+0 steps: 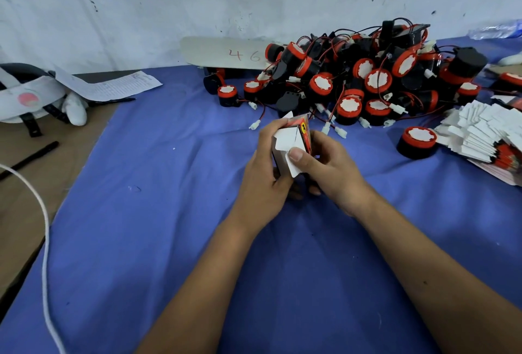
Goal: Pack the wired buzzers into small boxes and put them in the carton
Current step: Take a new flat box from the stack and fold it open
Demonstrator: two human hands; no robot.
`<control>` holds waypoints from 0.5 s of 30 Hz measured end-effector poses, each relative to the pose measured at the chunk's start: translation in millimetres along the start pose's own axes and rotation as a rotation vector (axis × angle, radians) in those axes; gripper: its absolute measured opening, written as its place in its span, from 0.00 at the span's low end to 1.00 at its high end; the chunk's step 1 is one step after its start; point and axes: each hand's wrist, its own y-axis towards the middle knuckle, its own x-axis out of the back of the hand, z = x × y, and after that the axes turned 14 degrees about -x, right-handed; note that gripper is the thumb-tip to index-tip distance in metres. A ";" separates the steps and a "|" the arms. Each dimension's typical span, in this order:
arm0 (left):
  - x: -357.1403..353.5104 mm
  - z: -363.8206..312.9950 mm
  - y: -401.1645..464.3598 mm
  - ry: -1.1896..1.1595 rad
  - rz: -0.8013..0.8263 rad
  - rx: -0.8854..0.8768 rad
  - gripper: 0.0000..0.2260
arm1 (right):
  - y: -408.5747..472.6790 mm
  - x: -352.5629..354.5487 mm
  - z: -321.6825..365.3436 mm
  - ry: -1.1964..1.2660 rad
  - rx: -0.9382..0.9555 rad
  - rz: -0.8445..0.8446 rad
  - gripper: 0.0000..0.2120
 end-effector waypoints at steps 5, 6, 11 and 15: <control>2.3 1.8 2.1 0.174 -0.026 -0.101 0.30 | -2.1 -4.8 2.1 -0.025 0.103 -0.031 0.19; 2.0 1.9 1.6 0.189 -0.021 -0.117 0.30 | -2.6 -4.2 2.7 0.030 0.089 0.004 0.22; -1.0 0.4 -0.1 0.237 -0.038 -0.230 0.30 | -6.0 -0.7 6.6 0.217 0.084 0.173 0.28; 1.0 2.1 0.8 0.312 -0.034 -0.265 0.29 | -7.4 -1.0 8.0 0.207 0.070 0.213 0.25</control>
